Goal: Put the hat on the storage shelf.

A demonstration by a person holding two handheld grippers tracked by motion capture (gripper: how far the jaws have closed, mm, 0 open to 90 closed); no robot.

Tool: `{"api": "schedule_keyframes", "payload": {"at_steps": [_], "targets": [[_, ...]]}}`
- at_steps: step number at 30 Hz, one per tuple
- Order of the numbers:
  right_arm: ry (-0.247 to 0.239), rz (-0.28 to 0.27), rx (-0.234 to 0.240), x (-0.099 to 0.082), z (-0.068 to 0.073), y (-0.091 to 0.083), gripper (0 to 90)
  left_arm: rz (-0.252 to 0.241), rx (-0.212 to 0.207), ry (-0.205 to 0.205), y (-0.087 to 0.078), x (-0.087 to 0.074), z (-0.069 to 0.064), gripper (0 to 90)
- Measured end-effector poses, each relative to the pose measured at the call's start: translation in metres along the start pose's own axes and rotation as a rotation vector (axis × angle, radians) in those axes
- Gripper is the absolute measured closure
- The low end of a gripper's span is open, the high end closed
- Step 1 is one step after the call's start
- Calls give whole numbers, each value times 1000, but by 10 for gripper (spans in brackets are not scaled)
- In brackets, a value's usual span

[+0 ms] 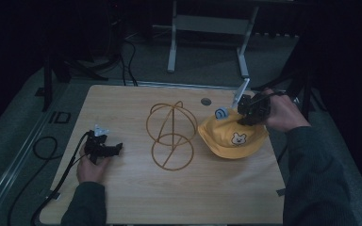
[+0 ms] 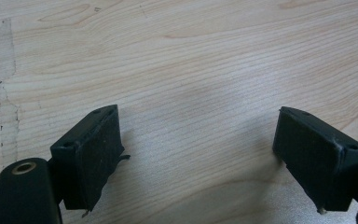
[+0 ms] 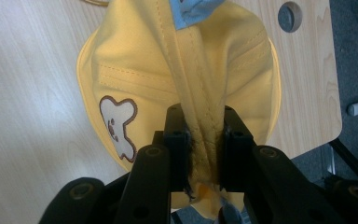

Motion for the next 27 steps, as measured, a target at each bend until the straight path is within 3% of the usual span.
{"api": "schedule_keyframes", "payload": {"at_steps": [5, 15, 27], "targets": [[11, -50, 4, -4, -1, -12, 768, 0, 0, 0, 0, 0, 0, 152], [7, -95, -5, -9, -2, -29, 768, 0, 0, 0, 0, 0, 0, 152], [34, -167, 12, -22, -3, -38, 770, 0, 0, 0, 0, 0, 0, 152]]}}
Point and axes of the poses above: each handheld gripper's, and its own axes: y roughly forward along the jaws, x roughly out of its top, z roughly to its left, the point moved 2 cm from there along y, roughly forward along the jaws, and after that the axes turned 11 degrees about z, right-handed, at the moved point
